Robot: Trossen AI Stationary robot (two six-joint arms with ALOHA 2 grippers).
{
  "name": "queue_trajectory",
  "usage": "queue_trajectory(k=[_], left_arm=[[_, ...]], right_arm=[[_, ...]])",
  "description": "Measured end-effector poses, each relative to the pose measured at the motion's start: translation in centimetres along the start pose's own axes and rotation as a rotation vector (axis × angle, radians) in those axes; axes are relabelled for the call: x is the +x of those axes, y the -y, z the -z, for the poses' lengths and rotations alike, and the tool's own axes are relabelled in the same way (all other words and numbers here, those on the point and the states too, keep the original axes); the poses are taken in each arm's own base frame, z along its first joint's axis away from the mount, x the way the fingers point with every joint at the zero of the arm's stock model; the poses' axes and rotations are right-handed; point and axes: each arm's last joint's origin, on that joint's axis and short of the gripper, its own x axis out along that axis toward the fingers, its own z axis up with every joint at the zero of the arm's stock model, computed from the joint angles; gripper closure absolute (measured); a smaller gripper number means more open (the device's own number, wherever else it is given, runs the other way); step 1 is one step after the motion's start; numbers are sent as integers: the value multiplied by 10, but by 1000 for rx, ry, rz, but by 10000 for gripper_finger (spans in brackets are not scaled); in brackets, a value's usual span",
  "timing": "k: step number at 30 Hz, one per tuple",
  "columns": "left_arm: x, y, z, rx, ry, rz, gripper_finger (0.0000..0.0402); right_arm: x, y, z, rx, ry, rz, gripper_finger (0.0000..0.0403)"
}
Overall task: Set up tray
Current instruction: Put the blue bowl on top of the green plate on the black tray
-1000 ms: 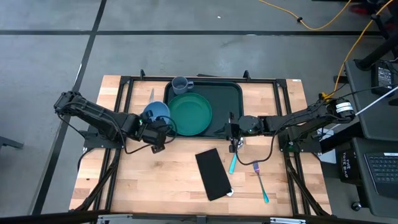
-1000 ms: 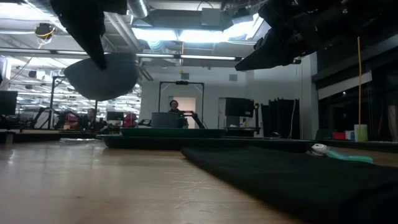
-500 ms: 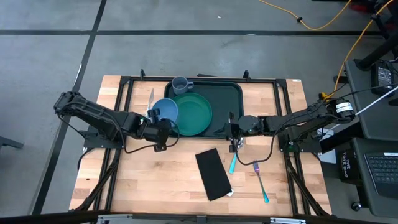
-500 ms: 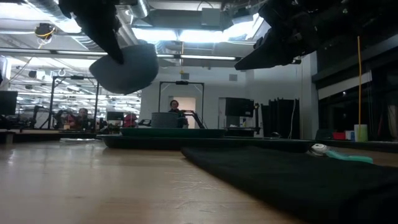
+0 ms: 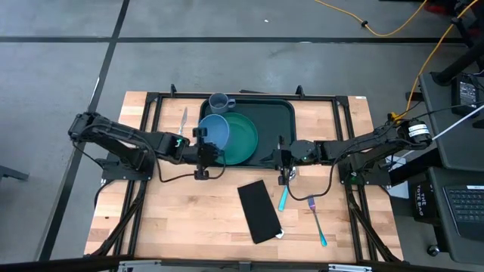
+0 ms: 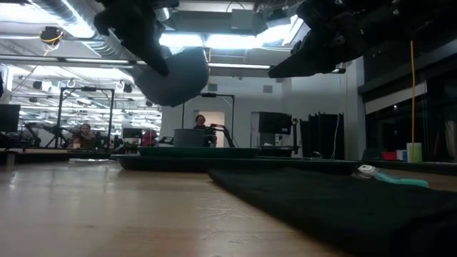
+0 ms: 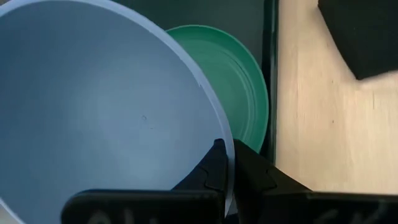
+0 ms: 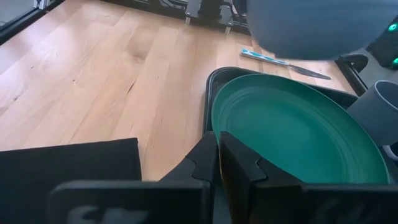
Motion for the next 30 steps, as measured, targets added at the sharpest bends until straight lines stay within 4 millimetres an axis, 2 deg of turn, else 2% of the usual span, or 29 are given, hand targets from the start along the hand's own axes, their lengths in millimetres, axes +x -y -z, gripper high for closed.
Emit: queue_trajectory(k=[8,16,24,30], left_arm=[[32,-6,-6,35,-34,167,399],[64,-34,-4,15,-124,270,399],[89,-63,-26,67,-221,336,399],[112,-68,-31,91,-357,359,399]], right_arm=[[0,0,0,-8,0,0,377],[0,0,0,-21,0,0,377],[0,2,0,-44,1,5,377],[0,4,1,-45,-7,14,377]])
